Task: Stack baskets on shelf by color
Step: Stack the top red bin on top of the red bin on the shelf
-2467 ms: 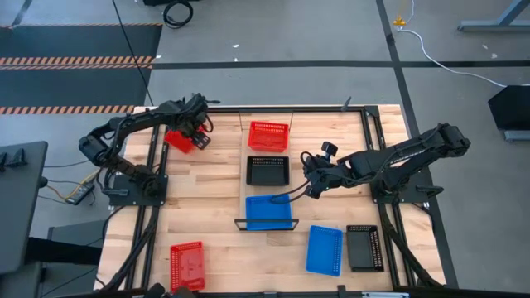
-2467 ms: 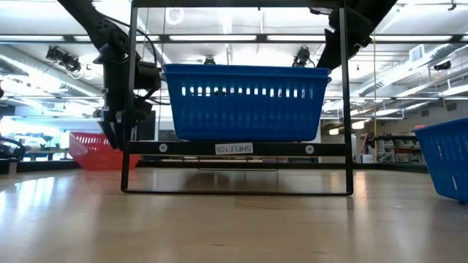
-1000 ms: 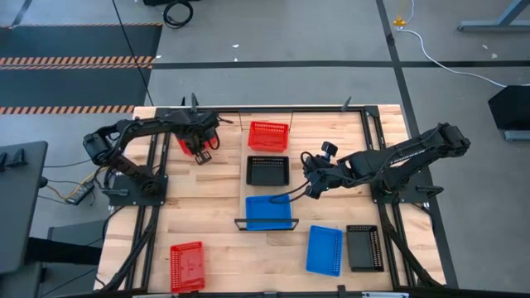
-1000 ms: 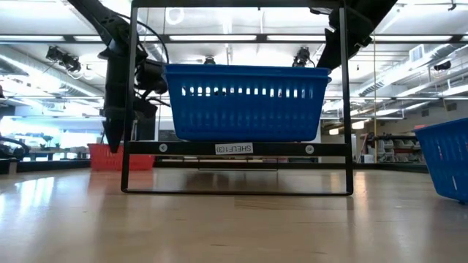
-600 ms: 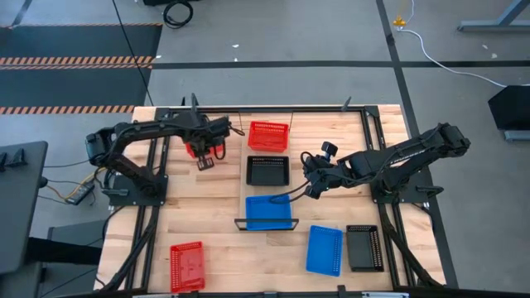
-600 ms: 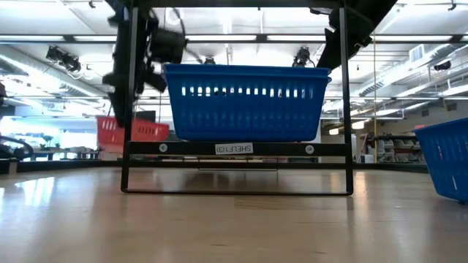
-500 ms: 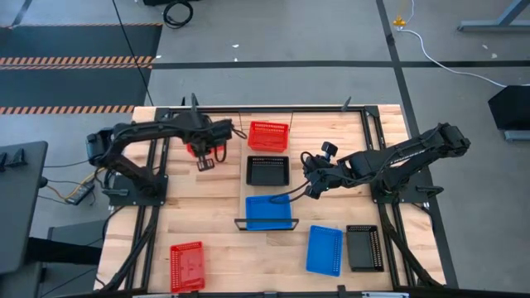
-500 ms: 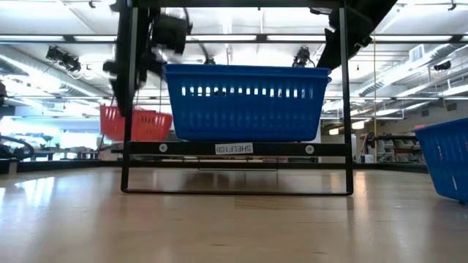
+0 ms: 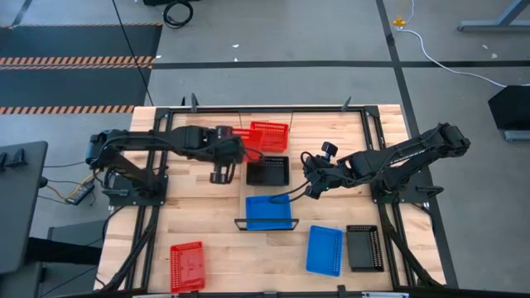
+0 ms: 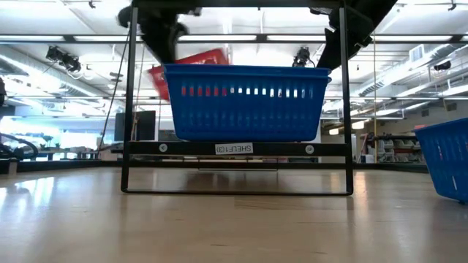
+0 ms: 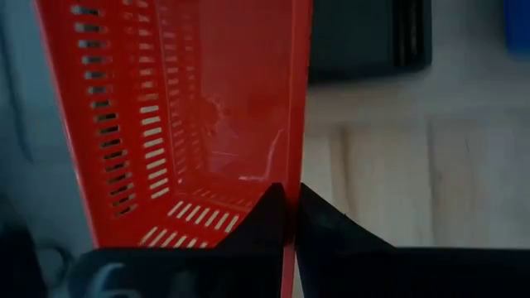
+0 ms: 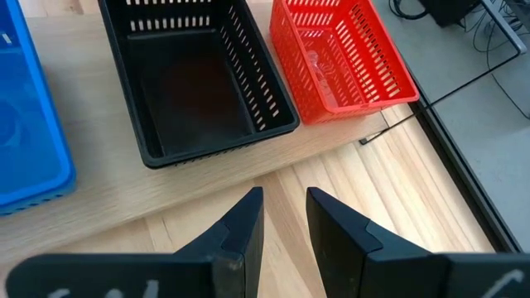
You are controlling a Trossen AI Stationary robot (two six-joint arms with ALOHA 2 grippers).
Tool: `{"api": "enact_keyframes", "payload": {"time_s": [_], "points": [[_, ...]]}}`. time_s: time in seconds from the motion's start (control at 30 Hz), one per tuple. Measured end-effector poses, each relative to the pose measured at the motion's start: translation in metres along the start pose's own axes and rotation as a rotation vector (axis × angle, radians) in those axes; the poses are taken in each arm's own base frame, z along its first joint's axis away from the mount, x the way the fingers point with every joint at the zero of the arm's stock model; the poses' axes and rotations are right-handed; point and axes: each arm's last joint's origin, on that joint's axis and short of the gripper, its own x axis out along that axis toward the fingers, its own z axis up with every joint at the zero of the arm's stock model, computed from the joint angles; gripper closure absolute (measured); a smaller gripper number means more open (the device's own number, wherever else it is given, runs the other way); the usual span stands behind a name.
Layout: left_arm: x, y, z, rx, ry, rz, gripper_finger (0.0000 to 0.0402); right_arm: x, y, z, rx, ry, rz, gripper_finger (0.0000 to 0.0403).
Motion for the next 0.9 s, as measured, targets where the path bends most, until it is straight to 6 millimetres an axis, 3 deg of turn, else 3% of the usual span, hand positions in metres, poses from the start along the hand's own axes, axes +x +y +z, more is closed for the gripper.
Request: {"api": "enact_keyframes", "payload": {"time_s": [0.17,0.4,0.9], "points": [[0.004,0.002,0.018,0.067,-0.133,0.05,0.0385,0.0,0.0,0.0,0.001,-0.001,0.001,0.0302],[0.032,0.009,0.026,0.089,-0.091,0.055,0.0387,0.0,0.0,0.001,0.003,-0.005,0.002,0.0302],[0.073,0.032,0.047,0.035,-0.203,0.077,0.0387,0.0,0.0,0.0,0.0,0.0,0.001,0.0302]]}}
